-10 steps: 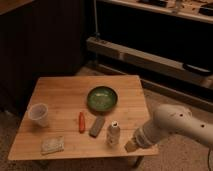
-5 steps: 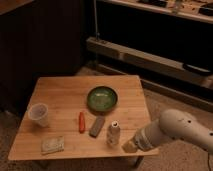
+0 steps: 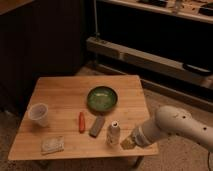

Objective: Knock the bottle over

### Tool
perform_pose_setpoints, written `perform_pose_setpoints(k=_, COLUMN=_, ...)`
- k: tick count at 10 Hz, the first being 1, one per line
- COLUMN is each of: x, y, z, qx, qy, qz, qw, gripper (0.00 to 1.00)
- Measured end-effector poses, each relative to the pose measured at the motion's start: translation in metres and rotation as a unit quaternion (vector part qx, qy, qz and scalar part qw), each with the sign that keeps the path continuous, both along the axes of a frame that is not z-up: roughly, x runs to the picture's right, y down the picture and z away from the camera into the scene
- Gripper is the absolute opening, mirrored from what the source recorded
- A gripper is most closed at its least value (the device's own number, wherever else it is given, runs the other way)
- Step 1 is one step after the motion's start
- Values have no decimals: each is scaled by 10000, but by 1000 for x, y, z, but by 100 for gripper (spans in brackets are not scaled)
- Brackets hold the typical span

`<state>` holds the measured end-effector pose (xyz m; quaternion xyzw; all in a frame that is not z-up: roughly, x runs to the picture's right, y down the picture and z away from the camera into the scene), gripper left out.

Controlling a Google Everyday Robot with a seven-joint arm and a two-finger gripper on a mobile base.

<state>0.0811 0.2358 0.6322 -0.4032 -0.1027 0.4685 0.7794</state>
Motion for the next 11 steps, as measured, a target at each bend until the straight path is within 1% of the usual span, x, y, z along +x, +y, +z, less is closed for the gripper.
perform_pose_setpoints(k=1, x=-4, y=-3, z=5, qx=54, qy=19, qz=-29, qw=10000, gripper=4)
perform_pose_setpoints(k=3, x=-5, y=-7, z=12, qx=69, qy=66, qz=-8, qw=10000, gripper=4)
perform_pose_setpoints(k=6, x=-11, y=-13, z=20, qx=154, qy=101, qz=-47, qw=9998, gripper=4)
perform_pose_setpoints(k=11, x=-10, y=-16, z=26, qx=221, qy=173, qz=-68, qw=9996, gripper=4)
